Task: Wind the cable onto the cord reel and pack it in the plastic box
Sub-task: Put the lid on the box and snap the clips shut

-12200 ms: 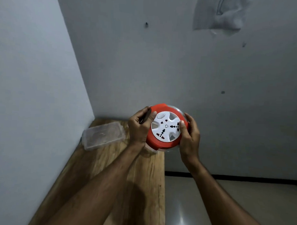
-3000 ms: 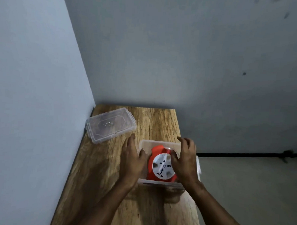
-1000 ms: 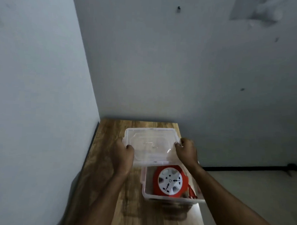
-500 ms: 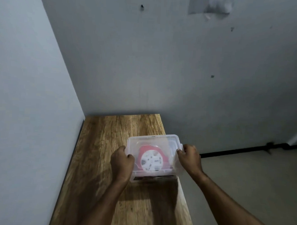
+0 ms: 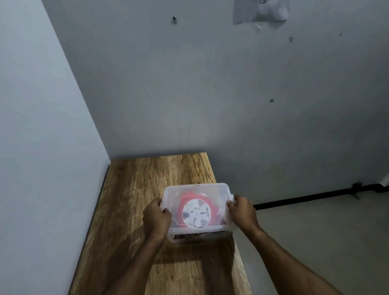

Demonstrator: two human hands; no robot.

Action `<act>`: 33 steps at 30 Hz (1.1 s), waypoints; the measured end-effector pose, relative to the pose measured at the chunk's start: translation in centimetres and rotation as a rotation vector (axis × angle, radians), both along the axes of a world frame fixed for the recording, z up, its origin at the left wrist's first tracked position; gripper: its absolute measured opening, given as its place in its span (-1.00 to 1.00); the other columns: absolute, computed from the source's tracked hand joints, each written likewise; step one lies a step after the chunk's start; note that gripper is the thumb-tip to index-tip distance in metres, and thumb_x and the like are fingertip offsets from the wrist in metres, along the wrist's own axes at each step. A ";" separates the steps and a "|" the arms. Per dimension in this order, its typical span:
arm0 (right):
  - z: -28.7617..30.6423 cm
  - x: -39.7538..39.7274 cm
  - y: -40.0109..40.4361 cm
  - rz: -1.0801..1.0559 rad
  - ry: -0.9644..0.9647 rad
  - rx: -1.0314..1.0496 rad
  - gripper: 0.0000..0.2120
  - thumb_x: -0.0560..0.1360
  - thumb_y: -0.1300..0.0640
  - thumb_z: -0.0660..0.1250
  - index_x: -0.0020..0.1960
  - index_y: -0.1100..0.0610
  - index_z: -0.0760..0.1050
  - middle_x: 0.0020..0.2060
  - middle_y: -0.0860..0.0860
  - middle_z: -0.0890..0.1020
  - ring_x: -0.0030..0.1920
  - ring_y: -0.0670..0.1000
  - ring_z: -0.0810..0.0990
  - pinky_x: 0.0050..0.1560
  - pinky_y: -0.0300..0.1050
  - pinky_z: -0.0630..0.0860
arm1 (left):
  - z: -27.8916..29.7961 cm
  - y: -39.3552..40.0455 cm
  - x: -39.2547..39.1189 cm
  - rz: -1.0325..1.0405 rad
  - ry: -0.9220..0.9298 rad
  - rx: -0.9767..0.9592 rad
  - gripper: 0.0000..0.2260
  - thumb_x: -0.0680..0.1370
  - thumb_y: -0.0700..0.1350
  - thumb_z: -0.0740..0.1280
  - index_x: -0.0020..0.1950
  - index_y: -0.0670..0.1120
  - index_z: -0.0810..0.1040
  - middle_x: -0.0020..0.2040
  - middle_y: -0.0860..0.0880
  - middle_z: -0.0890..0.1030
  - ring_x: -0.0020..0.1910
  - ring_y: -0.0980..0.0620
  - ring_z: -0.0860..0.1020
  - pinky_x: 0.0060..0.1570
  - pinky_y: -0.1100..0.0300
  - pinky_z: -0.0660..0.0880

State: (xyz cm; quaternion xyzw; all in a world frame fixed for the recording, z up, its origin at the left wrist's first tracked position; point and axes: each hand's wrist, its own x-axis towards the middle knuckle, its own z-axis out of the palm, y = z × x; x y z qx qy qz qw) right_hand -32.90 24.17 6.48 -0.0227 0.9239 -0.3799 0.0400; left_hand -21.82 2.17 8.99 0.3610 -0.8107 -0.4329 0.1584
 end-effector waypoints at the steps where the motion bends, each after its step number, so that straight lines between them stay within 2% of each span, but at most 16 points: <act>1: -0.1 0.0 -0.1 -0.008 -0.010 -0.011 -0.80 0.62 0.11 0.29 0.03 0.21 0.62 -0.12 0.08 0.68 -0.17 0.06 0.64 -0.19 -0.10 0.57 | 0.0 0.0 0.0 0.012 0.007 0.014 -0.71 0.58 -0.31 0.35 0.30 -0.22 0.59 0.14 -0.15 0.67 0.08 -0.12 0.65 -0.05 0.11 0.58; 3: -0.3 -0.1 -0.3 -0.021 -0.009 -0.019 -0.79 0.62 0.10 0.29 0.00 0.21 0.63 -0.15 0.08 0.68 -0.18 0.05 0.66 -0.18 -0.03 0.64 | -0.1 0.0 -0.1 0.031 0.014 0.038 -0.69 0.57 -0.31 0.37 0.31 -0.21 0.58 0.16 -0.15 0.67 0.08 -0.13 0.65 -0.04 0.07 0.60; 6: -0.1 -0.1 -0.8 -0.011 -0.011 -0.008 -0.79 0.63 0.11 0.29 0.01 0.22 0.63 -0.17 0.06 0.67 -0.21 0.02 0.65 -0.25 -0.12 0.60 | -0.2 -0.4 -0.2 0.062 0.014 0.072 -0.65 0.55 -0.31 0.41 0.34 -0.20 0.57 0.18 -0.15 0.66 0.10 -0.15 0.66 0.02 -0.04 0.65; 11: -0.1 -0.3 -2.5 0.021 -0.037 -0.026 -0.78 0.62 0.08 0.30 -0.02 0.21 0.63 -0.20 0.04 0.67 -0.23 0.00 0.65 -0.26 -0.09 0.62 | -0.1 -2.2 -0.5 0.127 0.026 0.102 -0.65 0.51 -0.34 0.43 0.29 -0.19 0.59 0.16 -0.17 0.68 0.08 -0.17 0.66 -0.04 0.00 0.64; 13: -0.1 -0.3 -3.6 0.041 -0.032 -0.014 -0.77 0.63 0.08 0.30 -0.04 0.23 0.63 -0.22 0.04 0.66 -0.27 -0.03 0.61 -0.37 -0.23 0.46 | 0.0 -3.2 -0.5 0.146 0.027 0.121 -0.66 0.53 -0.33 0.42 0.31 -0.19 0.58 0.17 -0.19 0.67 0.08 -0.18 0.67 -0.04 -0.03 0.66; 15: -0.1 -0.2 -4.8 0.063 -0.018 -0.022 -0.75 0.63 0.09 0.30 -0.05 0.25 0.63 -0.24 0.04 0.64 -0.29 -0.04 0.58 -0.40 -0.25 0.37 | -0.1 -4.2 -0.3 0.160 0.024 0.135 -0.66 0.56 -0.31 0.41 0.34 -0.20 0.56 0.20 -0.21 0.67 0.09 -0.21 0.68 -0.03 -0.02 0.65; 21: -0.5 -0.1 -8.3 0.119 0.009 -0.065 -0.80 0.66 0.09 0.26 0.03 0.17 0.62 -0.16 -0.01 0.65 -0.20 -0.05 0.63 -0.33 -0.25 0.50 | -0.5 -6.3 1.0 0.221 0.004 0.089 -0.70 0.60 -0.25 0.40 0.34 -0.21 0.57 0.20 -0.23 0.67 0.11 -0.25 0.68 0.00 -0.09 0.66; 23: -0.6 -0.2 -9.0 0.121 0.036 -0.044 -0.80 0.66 0.09 0.25 0.04 0.16 0.62 -0.13 0.01 0.67 -0.15 0.00 0.67 -0.25 -0.18 0.58 | -0.7 -6.8 1.3 0.241 0.006 0.090 -0.70 0.60 -0.22 0.40 0.33 -0.20 0.58 0.19 -0.22 0.68 0.09 -0.24 0.68 0.00 -0.10 0.66; 25: -0.5 0.0 -9.4 0.134 0.038 -0.011 -0.82 0.66 0.08 0.25 0.08 0.14 0.59 -0.08 0.02 0.66 -0.06 0.05 0.68 -0.21 -0.19 0.57 | -0.7 -7.1 1.2 0.224 0.005 0.062 -0.71 0.60 -0.20 0.40 0.32 -0.19 0.58 0.19 -0.21 0.68 0.08 -0.22 0.68 0.01 -0.10 0.68; 27: -0.5 0.6 -9.9 0.140 0.180 0.151 -0.75 0.65 0.04 0.26 0.24 0.17 0.51 0.12 0.10 0.61 0.15 0.12 0.62 0.02 -0.07 0.61 | -0.6 -7.1 1.3 0.164 -0.043 -0.088 -0.65 0.58 -0.16 0.43 0.34 -0.19 0.53 0.23 -0.22 0.64 0.11 -0.21 0.67 0.01 -0.07 0.67; 28: -0.4 1.1 -10.3 0.153 0.280 0.266 -0.61 0.65 0.00 0.26 0.37 0.21 0.42 0.28 0.17 0.54 0.31 0.19 0.53 0.22 0.05 0.57 | -0.6 -7.1 1.4 0.116 -0.065 -0.226 -0.58 0.55 -0.11 0.47 0.37 -0.19 0.50 0.27 -0.23 0.61 0.13 -0.22 0.65 0.00 -0.05 0.65; 30: 0.0 2.4 -11.4 0.320 0.410 0.353 -0.36 0.67 -0.15 0.07 0.58 0.27 0.19 0.55 0.26 0.26 0.57 0.27 0.22 0.54 0.21 0.25 | -0.6 -6.7 1.2 -0.031 -0.071 -0.553 -0.42 0.48 0.00 0.53 0.41 -0.19 0.47 0.34 -0.23 0.57 0.21 -0.22 0.62 0.06 -0.07 0.65; 31: 0.3 3.0 -12.1 0.446 0.412 0.374 -0.28 0.67 -0.23 -0.09 0.62 0.26 0.08 0.61 0.25 0.10 0.62 0.24 0.03 0.59 0.19 0.03 | -0.6 -6.2 1.0 -0.138 -0.081 -0.693 -0.37 0.48 0.04 0.52 0.46 -0.19 0.45 0.39 -0.23 0.54 0.29 -0.22 0.59 0.18 -0.09 0.62; 32: 0.2 3.6 -12.7 0.559 0.383 0.402 -0.20 0.64 -0.31 -0.26 0.64 0.25 0.00 0.61 0.24 -0.04 0.62 0.20 -0.11 0.59 0.14 -0.14 | -0.8 -5.8 0.8 -0.289 -0.128 -0.770 -0.33 0.52 0.06 0.48 0.54 -0.19 0.37 0.50 -0.23 0.45 0.43 -0.22 0.49 0.36 -0.11 0.50; 33: -0.1 4.0 -13.1 0.639 0.353 0.438 -0.12 0.58 -0.36 -0.41 0.64 0.25 -0.04 0.60 0.21 -0.12 0.60 0.19 -0.19 0.56 0.10 -0.23 | -1.2 -5.4 0.5 -0.443 -0.195 -0.799 -0.29 0.58 0.07 0.40 0.62 -0.18 0.23 0.61 -0.22 0.27 0.57 -0.21 0.31 0.53 -0.12 0.29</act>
